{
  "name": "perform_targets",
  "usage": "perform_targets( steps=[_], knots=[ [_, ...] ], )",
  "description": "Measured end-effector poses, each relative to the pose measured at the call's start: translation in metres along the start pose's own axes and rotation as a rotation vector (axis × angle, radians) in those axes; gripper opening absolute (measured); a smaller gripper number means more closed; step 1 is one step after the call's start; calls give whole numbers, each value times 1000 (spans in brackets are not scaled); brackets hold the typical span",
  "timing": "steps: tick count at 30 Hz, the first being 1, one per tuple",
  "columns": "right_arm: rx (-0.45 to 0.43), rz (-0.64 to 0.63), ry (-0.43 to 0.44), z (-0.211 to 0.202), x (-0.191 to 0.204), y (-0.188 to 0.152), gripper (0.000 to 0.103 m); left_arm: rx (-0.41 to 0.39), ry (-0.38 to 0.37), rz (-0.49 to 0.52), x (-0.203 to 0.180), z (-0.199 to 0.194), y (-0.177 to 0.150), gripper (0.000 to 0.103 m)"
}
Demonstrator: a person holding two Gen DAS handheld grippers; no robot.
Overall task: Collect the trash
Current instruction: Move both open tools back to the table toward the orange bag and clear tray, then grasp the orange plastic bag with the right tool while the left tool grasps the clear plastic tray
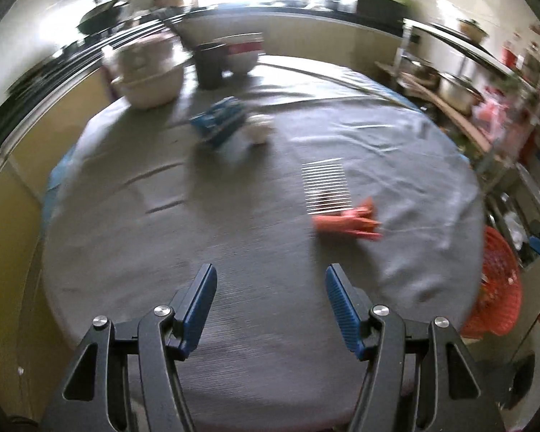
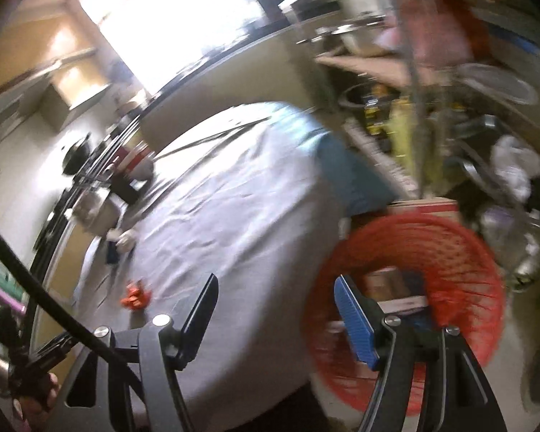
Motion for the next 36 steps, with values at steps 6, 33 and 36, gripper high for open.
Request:
perform_targets(
  steps=[6, 33, 36],
  knots=[
    [69, -160, 81, 33, 89, -9, 71, 24, 29, -76, 39, 6, -12, 64],
    [402, -206, 217, 179, 219, -54, 35, 74, 31, -172, 85, 15, -29, 64],
    [346, -289, 215, 163, 233, -58, 32, 76, 36, -175, 87, 15, -29, 64]
  ],
)
Point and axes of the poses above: each gripper's, at about its wrist camera, not at the fingertips, and z roughly the way its jaws point, x to its left, y to its top, the point moved 8 cm from there along z, roughly the way its jaws point, and after that the axes turned 5 degrees about -y, right-handed, at the moved point
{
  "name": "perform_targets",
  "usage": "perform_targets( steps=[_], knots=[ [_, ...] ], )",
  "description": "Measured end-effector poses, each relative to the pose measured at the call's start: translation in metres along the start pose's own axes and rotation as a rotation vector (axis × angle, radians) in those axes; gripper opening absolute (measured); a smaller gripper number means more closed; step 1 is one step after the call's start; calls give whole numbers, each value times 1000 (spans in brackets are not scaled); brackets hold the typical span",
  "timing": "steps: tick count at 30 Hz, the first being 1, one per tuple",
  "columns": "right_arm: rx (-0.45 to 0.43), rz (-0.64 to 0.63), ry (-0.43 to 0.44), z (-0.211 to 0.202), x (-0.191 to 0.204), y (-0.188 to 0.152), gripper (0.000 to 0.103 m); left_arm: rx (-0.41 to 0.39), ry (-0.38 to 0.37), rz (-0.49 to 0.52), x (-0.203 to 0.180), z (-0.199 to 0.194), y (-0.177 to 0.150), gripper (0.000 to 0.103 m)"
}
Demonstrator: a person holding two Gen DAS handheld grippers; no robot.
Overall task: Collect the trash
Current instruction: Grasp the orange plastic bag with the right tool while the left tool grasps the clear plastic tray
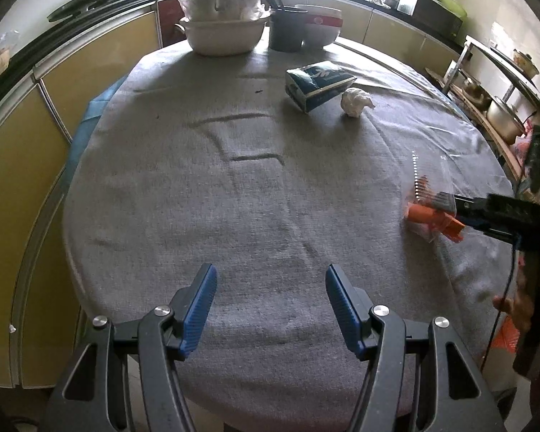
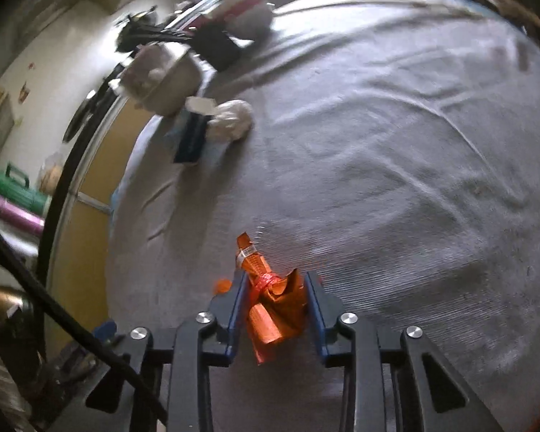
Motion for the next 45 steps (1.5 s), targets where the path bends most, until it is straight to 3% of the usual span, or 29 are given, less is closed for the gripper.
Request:
perform_targets(
  steps=[4, 6, 8, 11, 15, 19, 27, 32, 33, 35, 36, 37, 38, 39, 40, 42, 45],
  knots=[
    [-108, -173, -112, -23, 20, -6, 31, 1, -6, -16, 2, -1, 4, 64],
    [-179, -288, -210, -38, 28, -8, 24, 1, -8, -15, -1, -1, 6, 64],
    [-218, -325, -252, -50, 25, -10, 23, 0, -14, -7, -6, -1, 8, 64],
    [-245, -282, -277, -64, 3, -9, 23, 7, -47, 16, -23, 1, 11, 64],
    [-208, -139, -244, -70, -41, -9, 23, 5, -87, 85, -56, 4, 22, 65],
    [-173, 22, -65, -78, -59, -13, 24, 3, -127, 154, -90, 11, 43, 72],
    [-122, -11, -53, -74, -58, -32, 27, 93, -208, 149, -126, 48, 69, 76],
    [-104, -2, -32, -69, -59, -42, 27, 105, -153, 196, -133, 65, 72, 76],
    [-101, -3, -25, -69, -57, -42, 27, 118, -136, 192, -131, 70, 71, 74],
    [-100, -20, -12, -69, -49, -43, 29, 138, -154, 172, -126, 76, 68, 58],
    [-101, -32, -2, -69, -43, -43, 31, 157, -164, 152, -121, 79, 65, 45],
    [-100, -41, 2, -67, -38, -42, 39, 177, -168, 132, -115, 83, 61, 33],
    [-97, -59, 0, -64, -31, -42, 63, 187, -167, 121, -111, 85, 59, 29],
    [-103, -70, -4, -63, -27, -42, 75, 194, -163, 107, -105, 87, 56, 20],
    [-120, -78, -7, -63, -23, -42, 80, 197, -163, 97, -101, 88, 54, 20],
    [-144, -124, -27, -58, -14, -40, 80, 187, -191, 73, -95, 83, 52, 19],
    [-86, -186, -92, -38, -8, -44, 78, 167, -193, 58, -85, 76, 52, 17]
  ],
)
Point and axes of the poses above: each gripper's, at about its wrist camera, not at the fingertips, and z roughly the way its jaws point, x to its left, y to its top, the point moved 8 cm from there along z, roughly the way its jaws point, and after that the axes turned 5 degrees about -y, right-handed, at the moved point
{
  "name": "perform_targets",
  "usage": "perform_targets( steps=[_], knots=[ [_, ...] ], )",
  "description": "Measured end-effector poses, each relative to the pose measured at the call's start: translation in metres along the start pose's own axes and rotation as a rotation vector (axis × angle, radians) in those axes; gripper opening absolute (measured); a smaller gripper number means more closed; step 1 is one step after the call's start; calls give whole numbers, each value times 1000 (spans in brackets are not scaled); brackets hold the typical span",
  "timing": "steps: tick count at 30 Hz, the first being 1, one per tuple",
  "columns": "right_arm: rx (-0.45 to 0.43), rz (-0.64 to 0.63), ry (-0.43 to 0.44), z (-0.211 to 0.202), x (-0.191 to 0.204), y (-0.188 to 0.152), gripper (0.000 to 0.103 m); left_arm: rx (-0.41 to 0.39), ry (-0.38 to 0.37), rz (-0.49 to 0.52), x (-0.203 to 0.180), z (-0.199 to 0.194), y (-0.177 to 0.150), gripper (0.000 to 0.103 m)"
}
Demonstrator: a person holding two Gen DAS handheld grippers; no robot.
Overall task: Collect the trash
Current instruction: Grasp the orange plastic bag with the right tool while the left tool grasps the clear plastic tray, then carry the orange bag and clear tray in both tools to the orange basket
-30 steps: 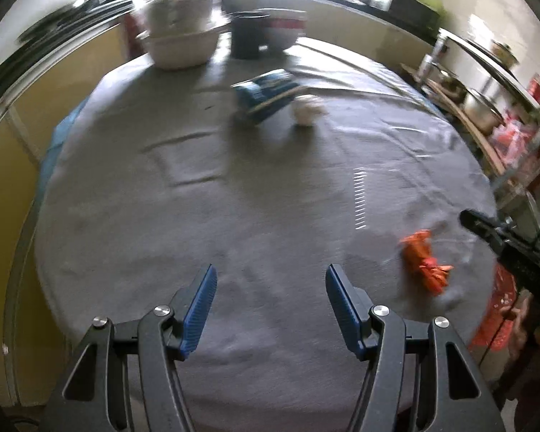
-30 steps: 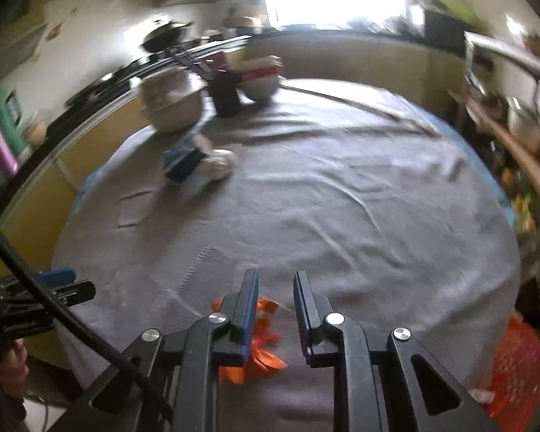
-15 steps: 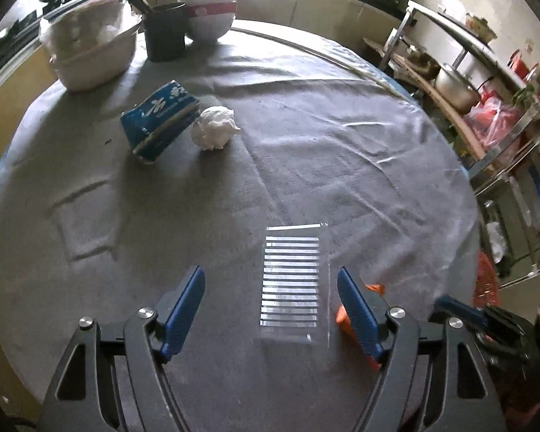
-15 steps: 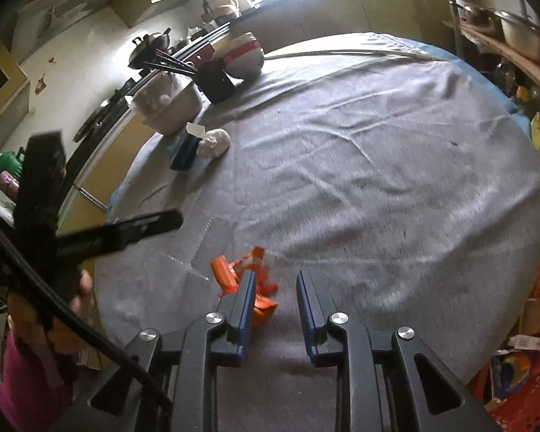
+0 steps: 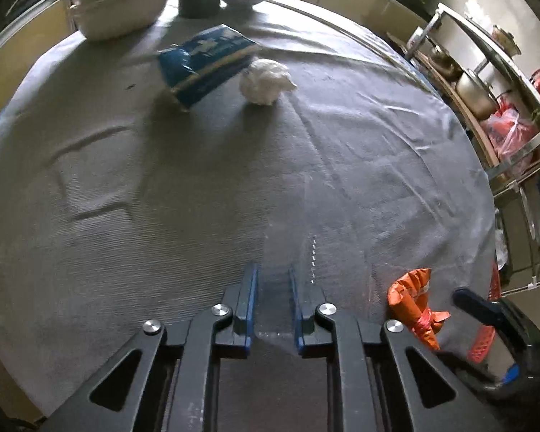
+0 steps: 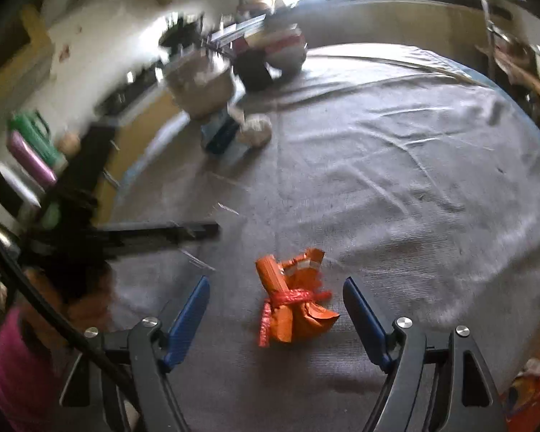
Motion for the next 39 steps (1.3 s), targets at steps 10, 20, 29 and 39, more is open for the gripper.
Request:
perform_targets(
  steps=[10, 20, 29, 39],
  knots=[
    [29, -83, -81, 22, -1, -9, 37, -59, 34, -15, 15, -28, -4, 16],
    [-90, 60, -62, -34, -44, 0, 36, -141, 40, 82, -29, -63, -4, 16],
    [-221, 200, -143, -104, -114, -10, 36, -198, 16, 259, -107, -77, -8, 16],
    [-286, 349, -261, -163, -198, -42, 36, -163, -62, 437, -193, -56, -22, 16]
  ],
)
Point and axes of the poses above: each gripper's, at about its wrist camera, not at the fingertips, and z roughly the way its jaws point, x to its left, y to its top, the point moved 8 cm from there along z, roughly the way its jaws point, and after that the axes turned 5 degrees about -y, right-handed, at the moved point
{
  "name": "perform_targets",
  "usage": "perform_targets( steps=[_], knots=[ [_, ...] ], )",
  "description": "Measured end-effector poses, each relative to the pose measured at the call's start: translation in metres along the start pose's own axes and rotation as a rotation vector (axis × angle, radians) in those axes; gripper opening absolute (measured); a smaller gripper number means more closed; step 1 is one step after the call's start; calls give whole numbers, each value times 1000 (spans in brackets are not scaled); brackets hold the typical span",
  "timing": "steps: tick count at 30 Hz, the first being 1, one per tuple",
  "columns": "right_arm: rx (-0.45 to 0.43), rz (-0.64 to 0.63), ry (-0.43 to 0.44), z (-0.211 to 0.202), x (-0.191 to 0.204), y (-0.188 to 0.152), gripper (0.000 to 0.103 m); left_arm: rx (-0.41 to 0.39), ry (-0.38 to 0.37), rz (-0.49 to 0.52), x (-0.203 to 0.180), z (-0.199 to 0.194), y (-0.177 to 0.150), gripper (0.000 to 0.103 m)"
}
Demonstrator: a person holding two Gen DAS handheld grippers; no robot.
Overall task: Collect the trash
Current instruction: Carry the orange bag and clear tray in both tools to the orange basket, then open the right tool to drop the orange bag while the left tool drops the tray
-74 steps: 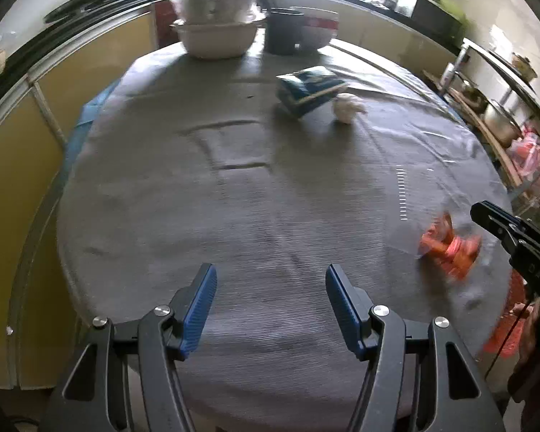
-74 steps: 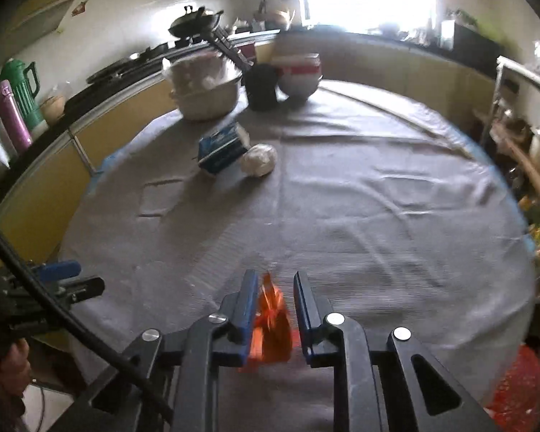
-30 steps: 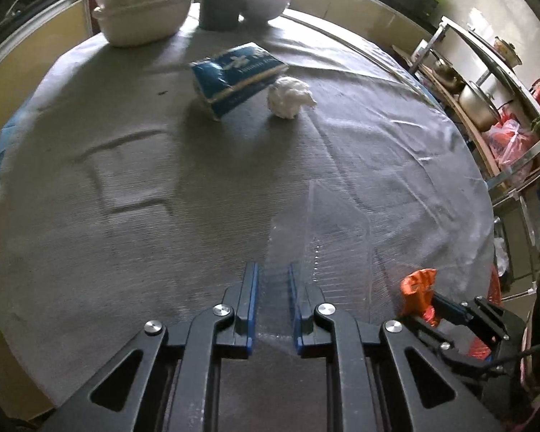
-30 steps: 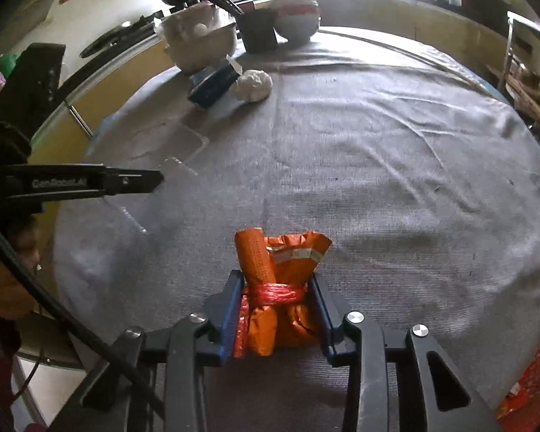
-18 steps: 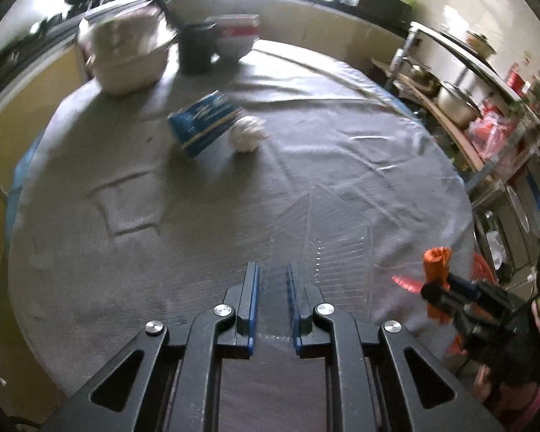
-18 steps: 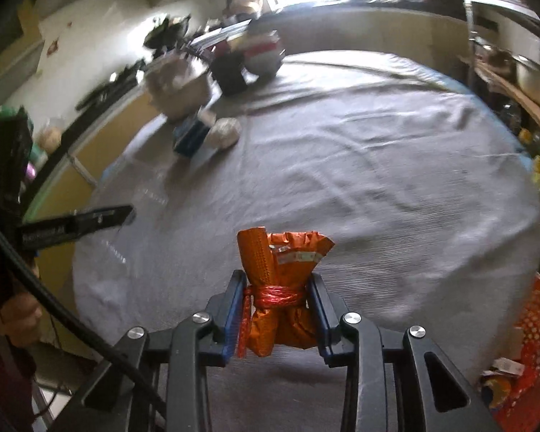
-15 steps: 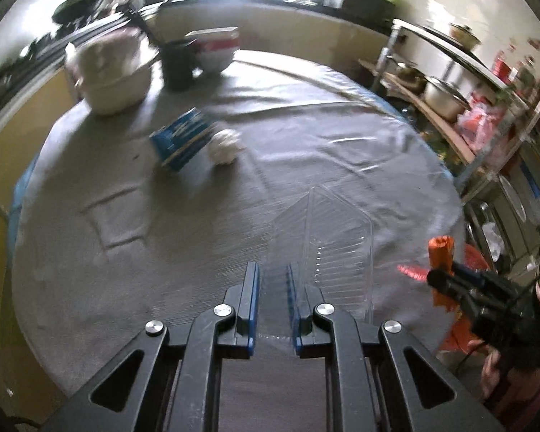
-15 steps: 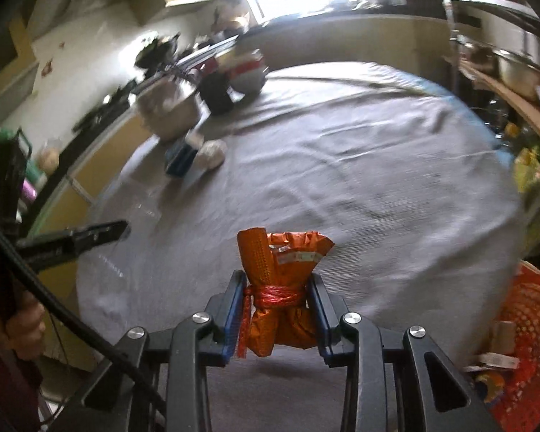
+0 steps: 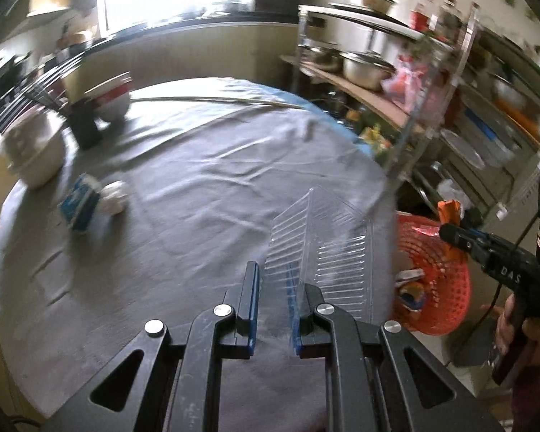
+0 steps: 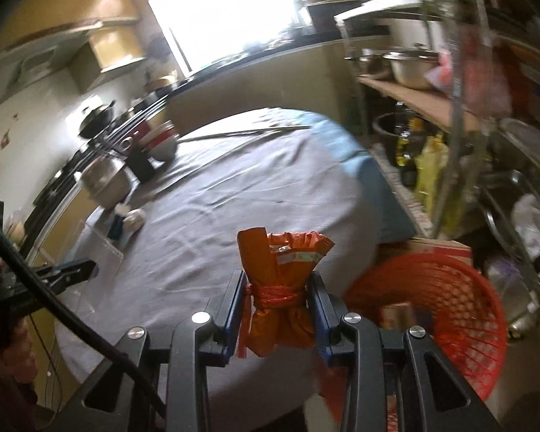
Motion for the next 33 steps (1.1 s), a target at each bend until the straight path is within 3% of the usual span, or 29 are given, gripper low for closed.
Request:
perform_targets(
  steps=[16, 33],
  knots=[
    [60, 185, -99, -10, -113, -41, 36, 91, -146, 211, -130, 58, 8, 16],
    [103, 293, -110, 4, -158, -72, 37, 221, -144, 310, -182, 114, -20, 16]
  ],
)
Point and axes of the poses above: each gripper's, at about its wrist camera, not at the fingertips, and z roughly the way its jaws point, x to its left, y to its top, the point moved 8 cm from there along z, roughly the way its jaws point, and after that the axes turned 5 degrees about -y, right-handed, at the moved point
